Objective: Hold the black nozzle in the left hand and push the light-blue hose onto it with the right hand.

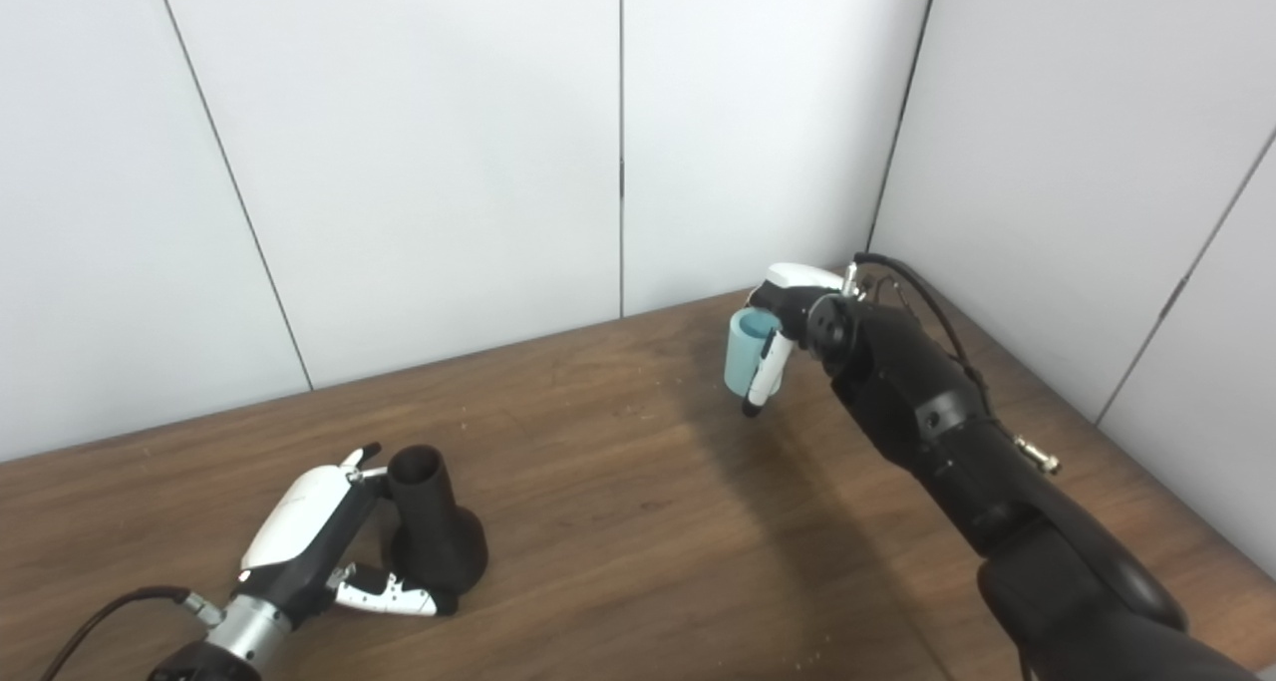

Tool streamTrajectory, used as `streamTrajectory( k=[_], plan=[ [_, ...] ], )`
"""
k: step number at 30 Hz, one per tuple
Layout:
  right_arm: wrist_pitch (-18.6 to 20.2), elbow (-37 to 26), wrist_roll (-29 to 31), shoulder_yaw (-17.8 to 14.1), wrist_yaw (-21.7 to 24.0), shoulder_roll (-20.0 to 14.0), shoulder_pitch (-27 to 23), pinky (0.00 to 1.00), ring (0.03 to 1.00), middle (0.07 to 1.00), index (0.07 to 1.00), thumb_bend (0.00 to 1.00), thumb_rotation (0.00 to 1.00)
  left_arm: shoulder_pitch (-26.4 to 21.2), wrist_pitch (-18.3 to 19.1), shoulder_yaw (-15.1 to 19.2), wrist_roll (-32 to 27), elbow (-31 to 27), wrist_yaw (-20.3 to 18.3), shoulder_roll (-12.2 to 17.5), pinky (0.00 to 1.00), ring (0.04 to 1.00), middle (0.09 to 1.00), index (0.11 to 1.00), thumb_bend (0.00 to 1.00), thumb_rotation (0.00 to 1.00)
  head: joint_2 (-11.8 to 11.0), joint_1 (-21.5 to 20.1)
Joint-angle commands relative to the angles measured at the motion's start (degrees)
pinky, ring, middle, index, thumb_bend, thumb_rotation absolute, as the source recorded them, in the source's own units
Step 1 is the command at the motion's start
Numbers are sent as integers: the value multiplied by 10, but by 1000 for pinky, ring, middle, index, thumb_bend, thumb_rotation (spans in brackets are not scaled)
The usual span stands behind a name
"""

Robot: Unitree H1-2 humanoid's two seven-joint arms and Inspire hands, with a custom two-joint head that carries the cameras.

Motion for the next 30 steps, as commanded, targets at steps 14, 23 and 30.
streamTrajectory(
  k=[14, 23, 30],
  plan=[
    [-54, -9, 9, -26, -155, 7, -4, 363, 418, 473, 510, 522, 0, 54, 45, -37, 34, 25, -84, 30, 1000, 596, 484, 488, 525, 0, 5, 2],
    [-64, -17, 7, -21, -168, 5, -5, 385, 418, 475, 518, 519, 0, 52, 52, -37, 29, 20, -92, 28, 1000, 601, 485, 488, 525, 0, 9, 14],
    [-67, -93, 32, -27, -138, 17, -2, 399, 453, 472, 492, 520, 0, 50, 53, -38, 27, 24, -90, 21, 1000, 592, 475, 494, 525, 0, 12, 37]
  ],
)
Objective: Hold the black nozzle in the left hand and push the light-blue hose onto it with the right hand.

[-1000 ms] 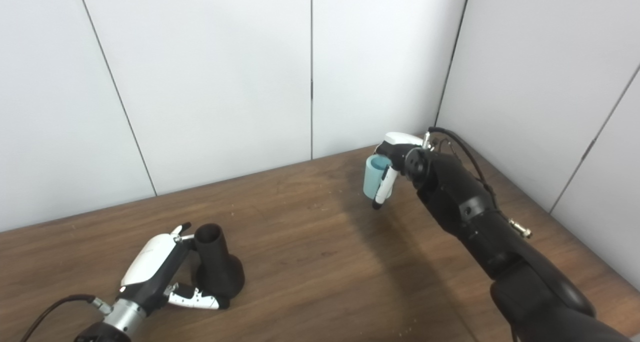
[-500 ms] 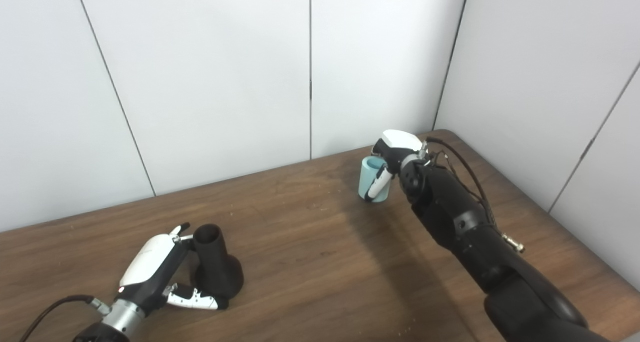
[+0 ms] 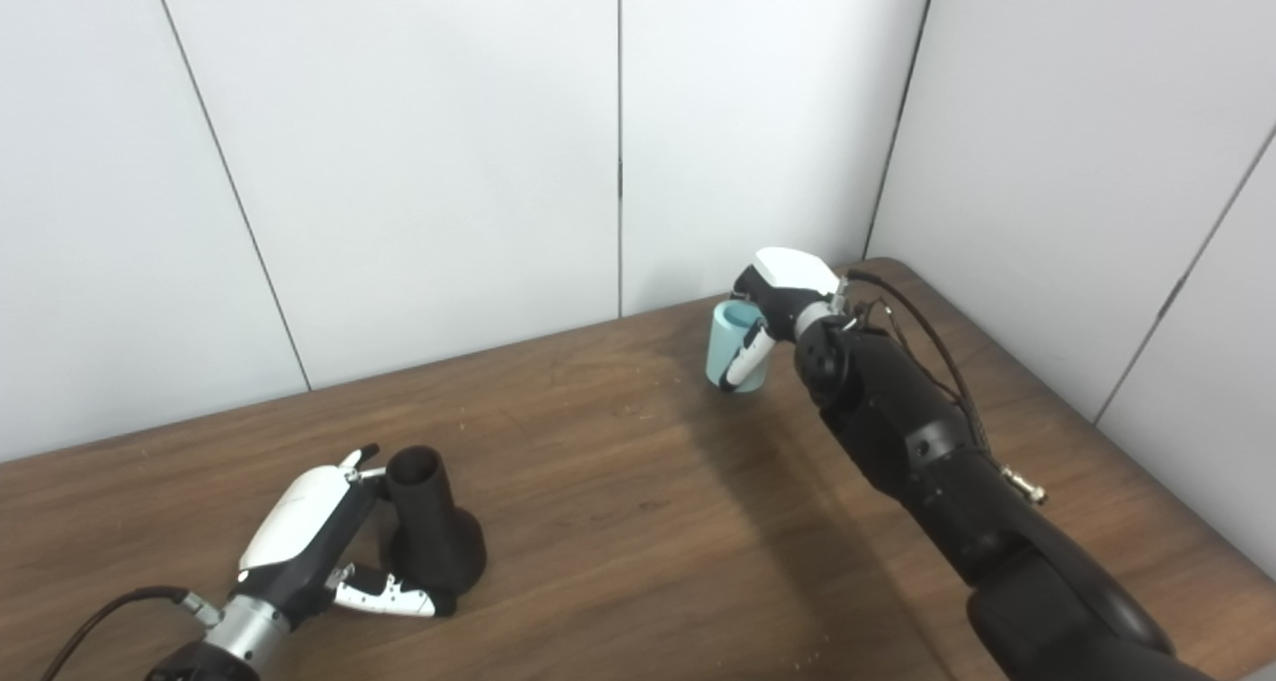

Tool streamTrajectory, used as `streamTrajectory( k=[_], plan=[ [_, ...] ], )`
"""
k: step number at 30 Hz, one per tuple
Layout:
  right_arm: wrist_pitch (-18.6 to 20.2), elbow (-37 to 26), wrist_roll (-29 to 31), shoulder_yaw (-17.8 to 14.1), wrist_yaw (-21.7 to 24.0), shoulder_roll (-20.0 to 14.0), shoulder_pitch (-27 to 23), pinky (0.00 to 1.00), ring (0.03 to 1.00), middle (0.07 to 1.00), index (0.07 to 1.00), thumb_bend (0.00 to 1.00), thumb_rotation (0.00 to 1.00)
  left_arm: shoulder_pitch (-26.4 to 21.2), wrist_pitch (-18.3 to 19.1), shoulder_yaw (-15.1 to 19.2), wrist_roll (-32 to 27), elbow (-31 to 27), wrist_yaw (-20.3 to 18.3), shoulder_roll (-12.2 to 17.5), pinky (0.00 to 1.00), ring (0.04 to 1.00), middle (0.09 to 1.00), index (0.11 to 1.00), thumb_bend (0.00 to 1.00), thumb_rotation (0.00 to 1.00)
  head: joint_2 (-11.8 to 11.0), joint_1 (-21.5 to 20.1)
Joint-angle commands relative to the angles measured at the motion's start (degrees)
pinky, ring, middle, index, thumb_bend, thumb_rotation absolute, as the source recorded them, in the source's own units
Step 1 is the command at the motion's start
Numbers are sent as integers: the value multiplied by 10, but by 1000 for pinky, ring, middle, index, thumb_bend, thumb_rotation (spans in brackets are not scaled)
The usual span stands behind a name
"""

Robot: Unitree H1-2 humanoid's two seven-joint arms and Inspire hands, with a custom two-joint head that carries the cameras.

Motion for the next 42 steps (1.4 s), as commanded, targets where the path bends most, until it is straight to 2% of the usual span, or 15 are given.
streamTrajectory(
  k=[1, 4, 7, 12, 17, 21, 26, 35, 42],
  plan=[
    [-25, -53, 23, -18, 4, -9, -32, 417, 465, 479, 480, 520, 0, 47, 38, -38, 28, 39, -82, 17, 1000, 592, 471, 496, 525, 0, 1, 10],
    [-49, -104, 55, -25, 10, 1, -41, 429, 455, 485, 482, 521, 0, 45, 48, -41, 31, 34, -84, 10, 1000, 591, 477, 492, 526, 0, 6, 36],
    [-53, -143, 60, -21, 22, 7, -50, 409, 440, 486, 488, 521, 0, 43, 60, -46, 39, 32, -83, 2, 1000, 591, 472, 495, 526, 0, 13, 68],
    [-41, -207, 71, -10, 82, 9, -70, 398, 436, 482, 496, 520, 0, 36, 80, -59, 48, 28, -78, -11, 1000, 589, 469, 497, 526, 0, 20, 109],
    [-40, -264, 79, -5, 124, 15, -76, 394, 434, 482, 498, 520, 0, 36, 102, -64, 45, 10, -85, -16, 1000, 558, 457, 503, 525, 0, 28, 144],
    [-33, -295, 96, -5, 151, 26, -80, 387, 433, 481, 500, 520, 0, 34, 118, -66, 43, 12, -86, -23, 1000, 578, 456, 502, 525, 0, 36, 172],
    [-33, -321, 98, 1, 169, 42, -84, 381, 435, 481, 499, 520, 0, 30, 123, -68, 48, 11, -87, -27, 1000, 584, 434, 509, 524, 0, 41, 181],
    [-31, -335, 105, 13, 200, 58, -82, 388, 443, 496, 476, 520, 0, 29, 136, -68, 49, 1, -95, -31, 1000, 579, 464, 496, 526, 0, 50, 184],
    [-26, -333, 110, 17, 205, 72, -69, 386, 426, 494, 489, 519, 0, 25, 144, -68, 49, 0, -102, -34, 1000, 590, 476, 491, 526, 0, 53, 185]
  ],
)
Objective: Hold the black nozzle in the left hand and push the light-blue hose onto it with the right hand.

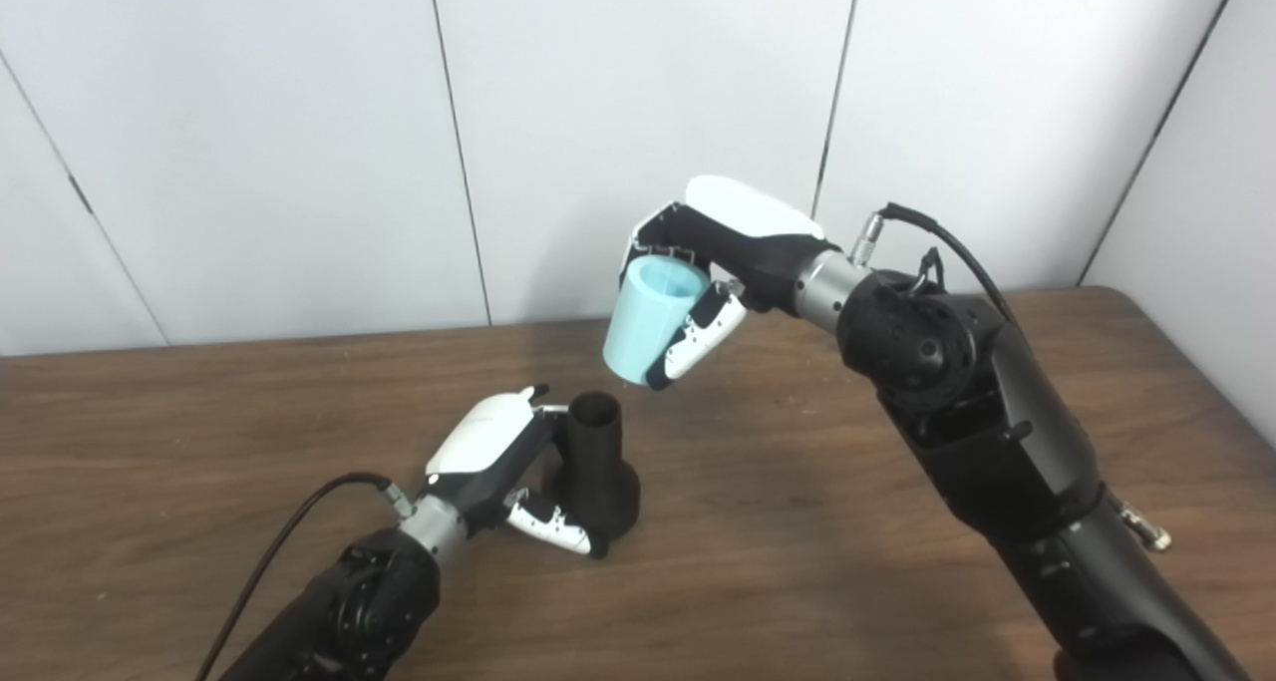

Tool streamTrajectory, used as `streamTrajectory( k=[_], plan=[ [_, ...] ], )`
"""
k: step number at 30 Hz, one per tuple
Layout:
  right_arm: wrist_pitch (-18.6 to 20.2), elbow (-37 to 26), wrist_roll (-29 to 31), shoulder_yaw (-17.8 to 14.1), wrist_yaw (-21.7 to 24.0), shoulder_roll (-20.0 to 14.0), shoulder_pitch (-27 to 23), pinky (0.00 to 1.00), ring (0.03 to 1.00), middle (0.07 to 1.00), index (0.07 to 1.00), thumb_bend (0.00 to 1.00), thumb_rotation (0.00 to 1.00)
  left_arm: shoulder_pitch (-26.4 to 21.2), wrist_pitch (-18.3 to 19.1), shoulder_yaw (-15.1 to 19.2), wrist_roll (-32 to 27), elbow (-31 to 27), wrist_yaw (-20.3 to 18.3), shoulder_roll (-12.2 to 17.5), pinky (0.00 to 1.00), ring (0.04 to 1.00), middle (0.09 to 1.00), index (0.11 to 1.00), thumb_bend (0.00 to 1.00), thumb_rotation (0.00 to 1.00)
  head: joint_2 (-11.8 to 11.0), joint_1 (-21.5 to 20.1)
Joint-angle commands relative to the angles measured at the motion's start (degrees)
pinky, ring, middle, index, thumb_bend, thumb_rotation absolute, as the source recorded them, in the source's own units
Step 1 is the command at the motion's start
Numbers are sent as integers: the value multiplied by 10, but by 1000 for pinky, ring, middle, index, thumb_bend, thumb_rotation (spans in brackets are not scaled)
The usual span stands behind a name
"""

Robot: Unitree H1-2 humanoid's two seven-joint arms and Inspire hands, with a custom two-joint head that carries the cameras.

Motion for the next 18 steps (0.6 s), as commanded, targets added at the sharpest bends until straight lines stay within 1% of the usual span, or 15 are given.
streamTrajectory(
  k=[1, 9, 14, 18],
  plan=[
    [1, -17, 6, -9, -6, 0, -20, 384, 423, 494, 492, 519, 0, 35, 40, -43, 23, 35, -85, -8, 1000, 590, 476, 491, 526, 0, 1, 0],
    [3, -7, 10, -5, -10, 26, -6, 373, 414, 491, 497, 519, 0, 34, 47, -45, 25, 25, -90, -4, 1000, 597, 474, 492, 526, 0, 9, 3],
    [18, -13, 4, 5, -5, 39, -1, 371, 413, 489, 498, 519, 0, 32, 50, -45, 29, 26, -92, -6, 1000, 597, 475, 492, 526, 0, 13, 6],
    [26, -21, -1, 15, 0, 42, -2, 370, 413, 486, 501, 519, 0, 31, 52, -44, 33, 25, -94, -7, 1000, 598, 473, 493, 526, 0, 14, 6]
  ],
)
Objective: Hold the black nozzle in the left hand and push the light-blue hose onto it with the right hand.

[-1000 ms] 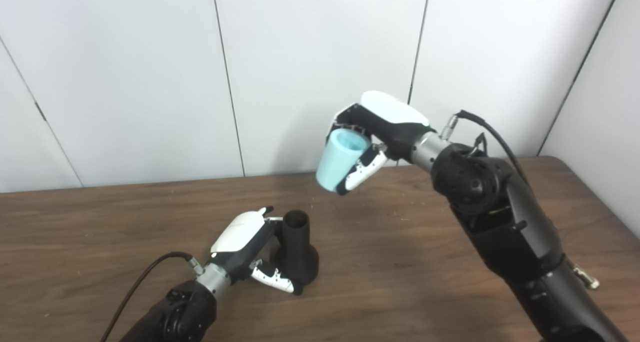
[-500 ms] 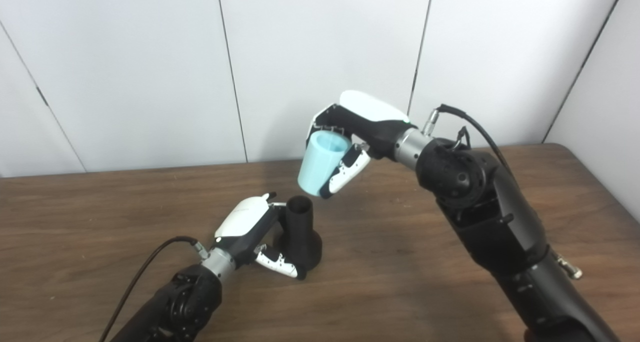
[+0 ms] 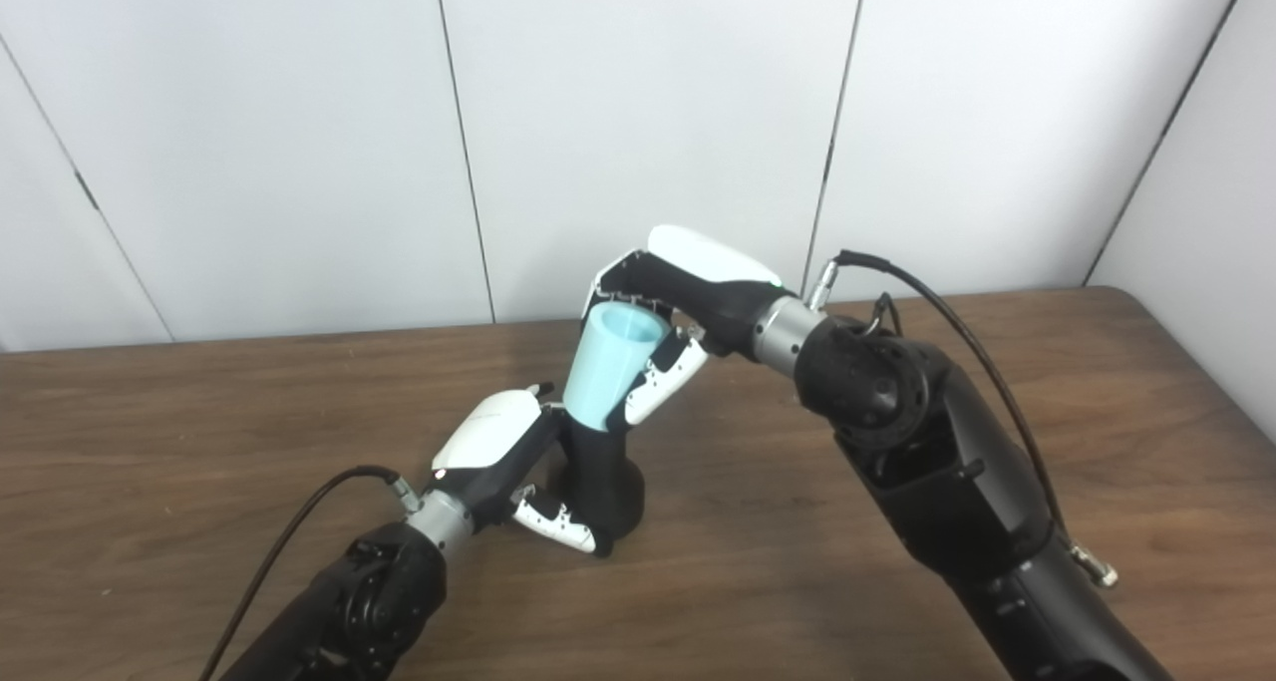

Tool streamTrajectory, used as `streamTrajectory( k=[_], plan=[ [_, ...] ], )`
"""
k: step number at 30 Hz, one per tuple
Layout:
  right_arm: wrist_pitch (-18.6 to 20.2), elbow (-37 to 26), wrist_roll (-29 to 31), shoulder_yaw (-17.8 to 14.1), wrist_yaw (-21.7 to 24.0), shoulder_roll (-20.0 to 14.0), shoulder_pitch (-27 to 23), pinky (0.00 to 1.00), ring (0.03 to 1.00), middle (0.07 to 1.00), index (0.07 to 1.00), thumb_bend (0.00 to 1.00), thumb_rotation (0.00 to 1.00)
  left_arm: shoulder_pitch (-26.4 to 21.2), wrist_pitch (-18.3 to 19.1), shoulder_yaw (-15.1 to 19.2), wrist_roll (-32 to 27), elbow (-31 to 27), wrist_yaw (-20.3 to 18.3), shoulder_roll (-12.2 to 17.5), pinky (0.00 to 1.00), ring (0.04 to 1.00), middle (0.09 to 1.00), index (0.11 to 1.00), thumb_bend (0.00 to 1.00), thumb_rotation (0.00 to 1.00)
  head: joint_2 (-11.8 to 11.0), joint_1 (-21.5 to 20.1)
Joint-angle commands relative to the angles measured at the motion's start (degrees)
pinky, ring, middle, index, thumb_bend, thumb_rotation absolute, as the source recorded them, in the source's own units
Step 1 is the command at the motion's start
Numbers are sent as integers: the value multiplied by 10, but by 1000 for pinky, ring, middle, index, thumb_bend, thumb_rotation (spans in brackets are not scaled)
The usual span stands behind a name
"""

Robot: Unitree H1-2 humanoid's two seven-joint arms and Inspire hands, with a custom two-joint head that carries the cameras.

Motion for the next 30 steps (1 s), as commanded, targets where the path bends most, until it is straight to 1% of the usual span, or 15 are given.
streamTrajectory(
  k=[1, 11, 12, 15, 18, 19, 22, 30],
  plan=[
    [-1, -18, -1, -2, -2, -2, -27, 369, 413, 485, 501, 519, 0, 33, 35, -42, 23, 35, -78, -5, 1000, 598, 472, 493, 526, 0, 1, 0],
    [-21, -9, -14, 16, -9, 3, -22, 368, 409, 479, 505, 519, 0, 34, 38, -41, 23, 29, -76, -5, 1000, 602, 481, 489, 526, 0, 4, 3],
    [-22, -8, -15, 18, -10, 3, -22, 367, 408, 478, 506, 519, 0, 35, 39, -41, 23, 27, -76, -5, 1000, 604, 481, 489, 526, 0, 7, 5],
    [-30, -2, -17, 26, -11, 3, -19, 364, 404, 476, 509, 518, 0, 34, 39, -41, 23, 27, -77, -4, 1000, 605, 481, 489, 526, 0, 8, 5],
    [-40, 5, -18, 35, -6, 0, -16, 322, 388, 453, 530, 515, 0, 35, 39, -40, 22, 25, -77, -3, 1000, 605, 481, 490, 526, 0, 8, 5],
    [-43, 8, -17, 37, -4, -1, -15, 315, 386, 450, 531, 515, 0, 35, 40, -40, 22, 23, -78, -3, 1000, 605, 480, 490, 526, 0, 12, 6],
    [-56, 15, -16, 46, 5, -6, -14, 296, 382, 444, 530, 515, 0, 35, 42, -40, 22, 21, -79, -3, 1000, 605, 479, 490, 526, 0, 13, 6],
    [-82, 23, -29, 80, 30, -26, -17, 306, 388, 443, 528, 516, 0, 37, 44, -38, 23, 16, -83, -2, 1000, 605, 478, 491, 526, 0, 18, 7]
  ],
)
